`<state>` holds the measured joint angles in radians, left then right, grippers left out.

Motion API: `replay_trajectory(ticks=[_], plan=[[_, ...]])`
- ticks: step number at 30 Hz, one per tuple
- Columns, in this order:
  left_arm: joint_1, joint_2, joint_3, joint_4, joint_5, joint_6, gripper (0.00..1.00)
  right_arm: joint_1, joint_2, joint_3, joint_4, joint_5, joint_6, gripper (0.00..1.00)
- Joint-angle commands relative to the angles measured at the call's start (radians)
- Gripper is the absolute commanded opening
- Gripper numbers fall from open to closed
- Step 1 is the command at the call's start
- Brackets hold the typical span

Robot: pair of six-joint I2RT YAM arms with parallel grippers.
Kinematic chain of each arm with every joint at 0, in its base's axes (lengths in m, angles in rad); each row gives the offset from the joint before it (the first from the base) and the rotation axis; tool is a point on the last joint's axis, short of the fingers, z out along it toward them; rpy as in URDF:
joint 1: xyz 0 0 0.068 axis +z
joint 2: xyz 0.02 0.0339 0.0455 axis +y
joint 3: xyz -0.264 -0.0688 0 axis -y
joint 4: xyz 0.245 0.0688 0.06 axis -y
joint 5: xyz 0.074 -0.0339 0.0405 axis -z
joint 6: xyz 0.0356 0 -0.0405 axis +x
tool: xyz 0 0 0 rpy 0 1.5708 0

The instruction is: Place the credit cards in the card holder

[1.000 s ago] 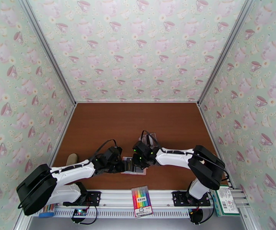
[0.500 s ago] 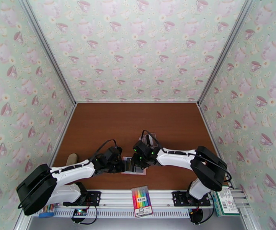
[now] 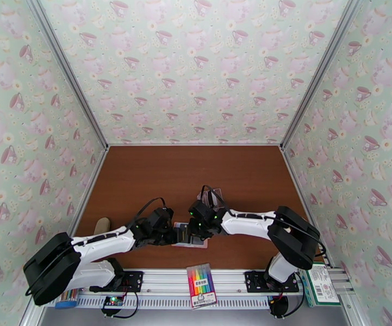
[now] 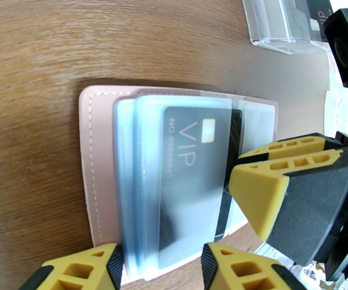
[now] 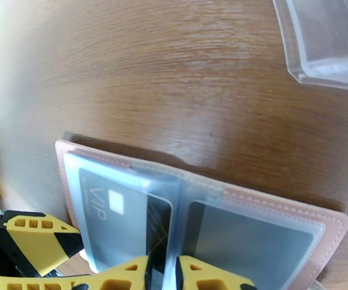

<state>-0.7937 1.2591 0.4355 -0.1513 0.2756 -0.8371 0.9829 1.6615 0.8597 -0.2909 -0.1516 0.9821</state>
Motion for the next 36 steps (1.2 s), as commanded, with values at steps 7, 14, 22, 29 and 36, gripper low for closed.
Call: replay_trajectory(ticks=[7, 14, 22, 29, 36], plan=[[-0.004, 0.008, -0.019, -0.011, -0.007, 0.009, 0.50, 0.026, 0.042, 0.044, -0.011, 0.010, -0.012, 0.16], [-0.005, 0.014, -0.019, -0.005, -0.006, 0.007, 0.50, 0.034, 0.050, 0.062, 0.004, -0.004, -0.007, 0.15], [-0.005, 0.013, -0.014, -0.014, -0.005, 0.010, 0.50, 0.039, 0.050, 0.069, 0.016, -0.016, -0.005, 0.15], [-0.005, 0.005, -0.006, -0.031, -0.007, 0.015, 0.50, 0.038, 0.005, 0.054, -0.007, 0.008, -0.013, 0.16], [-0.004, -0.029, 0.005, -0.065, -0.018, 0.022, 0.50, 0.037, -0.049, 0.041, -0.044, 0.047, -0.027, 0.18]])
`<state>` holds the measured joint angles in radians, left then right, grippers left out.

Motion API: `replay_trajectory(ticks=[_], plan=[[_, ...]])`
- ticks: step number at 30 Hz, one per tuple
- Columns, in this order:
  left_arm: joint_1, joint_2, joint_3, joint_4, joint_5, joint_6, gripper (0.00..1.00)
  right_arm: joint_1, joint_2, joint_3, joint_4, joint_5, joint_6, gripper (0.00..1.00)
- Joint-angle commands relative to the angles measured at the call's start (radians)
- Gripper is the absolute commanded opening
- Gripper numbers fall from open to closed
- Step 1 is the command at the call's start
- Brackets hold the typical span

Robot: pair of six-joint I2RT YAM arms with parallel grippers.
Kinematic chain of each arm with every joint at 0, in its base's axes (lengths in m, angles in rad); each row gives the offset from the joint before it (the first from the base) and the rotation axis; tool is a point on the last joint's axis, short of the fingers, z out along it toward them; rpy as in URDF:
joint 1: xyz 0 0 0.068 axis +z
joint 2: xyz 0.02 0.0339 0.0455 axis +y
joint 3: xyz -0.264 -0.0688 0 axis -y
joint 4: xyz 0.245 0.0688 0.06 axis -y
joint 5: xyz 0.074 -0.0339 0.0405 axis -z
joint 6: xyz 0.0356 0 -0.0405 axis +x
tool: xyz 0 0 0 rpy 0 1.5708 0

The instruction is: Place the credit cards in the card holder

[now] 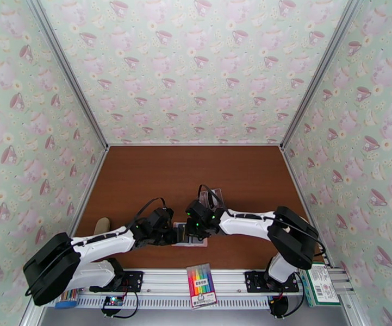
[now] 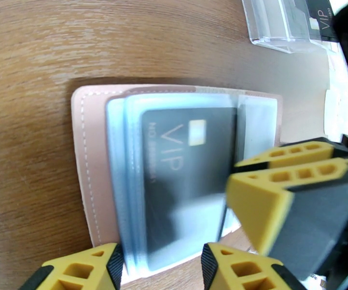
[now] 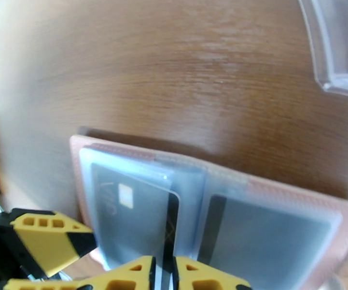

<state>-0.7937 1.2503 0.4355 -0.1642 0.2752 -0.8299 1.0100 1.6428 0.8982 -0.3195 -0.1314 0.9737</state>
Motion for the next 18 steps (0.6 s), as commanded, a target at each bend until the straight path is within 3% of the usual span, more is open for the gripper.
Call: replay_trajectory(ticks=[1, 7, 18], plan=[[-0.005, -0.026, 0.005, -0.054, -0.017, 0.013, 0.50, 0.010, -0.027, 0.003, -0.015, 0.026, -0.018, 0.17], [-0.005, -0.066, 0.010, -0.078, -0.017, 0.014, 0.50, 0.011, 0.011, 0.020, 0.000, 0.006, -0.018, 0.10], [-0.002, -0.069, -0.001, -0.061, -0.016, 0.003, 0.50, 0.011, 0.044, 0.014, 0.016, 0.005, -0.015, 0.06]])
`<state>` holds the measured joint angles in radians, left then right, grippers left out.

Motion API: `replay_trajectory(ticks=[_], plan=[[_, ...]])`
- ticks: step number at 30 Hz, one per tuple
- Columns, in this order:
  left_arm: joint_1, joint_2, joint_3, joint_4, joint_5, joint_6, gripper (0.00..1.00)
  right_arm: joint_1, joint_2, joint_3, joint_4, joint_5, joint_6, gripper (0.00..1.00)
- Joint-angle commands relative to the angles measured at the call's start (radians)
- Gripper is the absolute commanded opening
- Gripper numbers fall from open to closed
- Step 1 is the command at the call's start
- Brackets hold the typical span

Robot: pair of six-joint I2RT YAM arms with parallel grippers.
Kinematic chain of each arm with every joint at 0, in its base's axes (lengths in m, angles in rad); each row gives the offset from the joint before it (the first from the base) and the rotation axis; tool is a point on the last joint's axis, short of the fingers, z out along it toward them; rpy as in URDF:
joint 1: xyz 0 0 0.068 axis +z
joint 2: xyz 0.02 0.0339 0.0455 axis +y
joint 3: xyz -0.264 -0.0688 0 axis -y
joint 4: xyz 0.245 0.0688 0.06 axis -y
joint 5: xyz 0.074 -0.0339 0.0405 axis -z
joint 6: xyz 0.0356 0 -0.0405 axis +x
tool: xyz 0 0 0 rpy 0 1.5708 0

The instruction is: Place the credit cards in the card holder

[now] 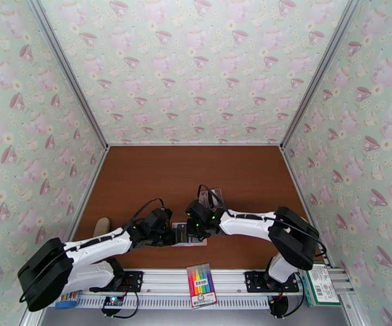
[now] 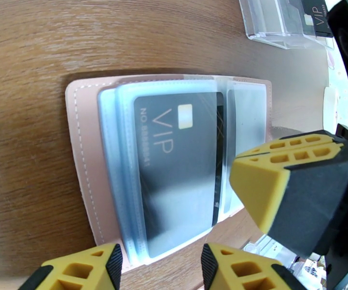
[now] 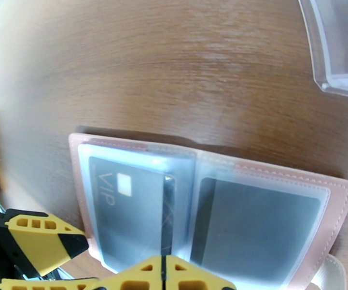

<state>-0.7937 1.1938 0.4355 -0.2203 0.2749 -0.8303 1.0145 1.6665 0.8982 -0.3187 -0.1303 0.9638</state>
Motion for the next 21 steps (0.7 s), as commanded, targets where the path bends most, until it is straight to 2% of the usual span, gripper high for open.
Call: replay_trajectory(ticks=[1, 21], plan=[[-0.003, -0.015, -0.001, -0.006, -0.016, 0.003, 0.50, 0.007, 0.021, 0.015, 0.015, 0.004, -0.006, 0.06], [-0.002, -0.096, -0.007, -0.027, -0.049, -0.004, 0.51, 0.007, 0.066, 0.016, 0.017, 0.001, -0.008, 0.04]])
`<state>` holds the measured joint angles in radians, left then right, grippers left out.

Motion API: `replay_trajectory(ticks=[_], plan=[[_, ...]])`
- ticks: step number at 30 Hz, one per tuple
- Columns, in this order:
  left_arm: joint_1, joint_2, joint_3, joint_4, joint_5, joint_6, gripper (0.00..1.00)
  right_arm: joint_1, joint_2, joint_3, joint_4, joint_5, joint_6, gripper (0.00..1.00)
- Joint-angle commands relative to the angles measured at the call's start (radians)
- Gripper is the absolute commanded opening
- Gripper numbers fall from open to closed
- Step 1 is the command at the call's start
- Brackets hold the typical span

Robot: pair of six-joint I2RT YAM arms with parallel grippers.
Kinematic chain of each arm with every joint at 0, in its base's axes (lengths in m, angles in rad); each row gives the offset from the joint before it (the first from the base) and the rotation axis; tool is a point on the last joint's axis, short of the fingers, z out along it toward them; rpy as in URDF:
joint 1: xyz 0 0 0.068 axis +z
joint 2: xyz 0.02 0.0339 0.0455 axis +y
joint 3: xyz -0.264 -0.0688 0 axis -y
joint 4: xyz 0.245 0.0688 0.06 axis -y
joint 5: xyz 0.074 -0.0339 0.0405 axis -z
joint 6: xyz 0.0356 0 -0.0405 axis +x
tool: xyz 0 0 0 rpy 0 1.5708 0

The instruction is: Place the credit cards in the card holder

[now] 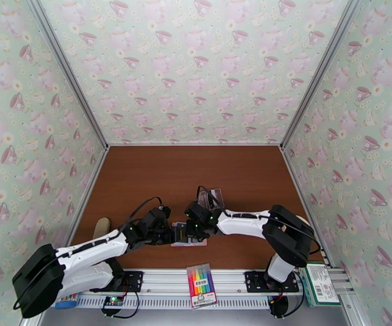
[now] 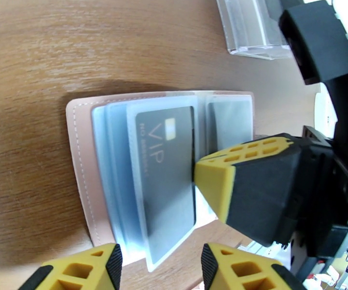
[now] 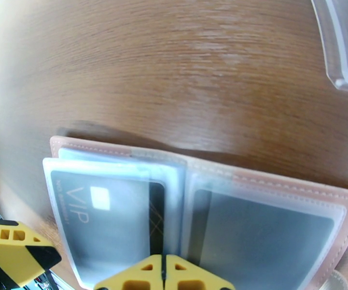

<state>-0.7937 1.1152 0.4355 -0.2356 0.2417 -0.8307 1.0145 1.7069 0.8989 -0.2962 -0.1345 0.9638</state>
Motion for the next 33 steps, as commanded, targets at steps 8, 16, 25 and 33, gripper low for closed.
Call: replay_trajectory(ticks=[8, 16, 25, 33], plan=[[-0.003, 0.021, -0.006, 0.014, 0.004, -0.008, 0.51, 0.007, 0.025, 0.012, -0.004, 0.004, -0.008, 0.04], [-0.014, 0.052, 0.000, 0.053, 0.033, -0.015, 0.51, 0.006, 0.032, 0.014, -0.003, 0.000, -0.008, 0.04], [-0.037, 0.093, 0.014, 0.078, 0.032, -0.021, 0.51, 0.007, 0.033, 0.014, -0.001, -0.001, -0.009, 0.03], [-0.054, 0.098, 0.024, 0.078, 0.022, -0.025, 0.51, 0.014, 0.036, 0.021, -0.002, -0.001, -0.011, 0.03]])
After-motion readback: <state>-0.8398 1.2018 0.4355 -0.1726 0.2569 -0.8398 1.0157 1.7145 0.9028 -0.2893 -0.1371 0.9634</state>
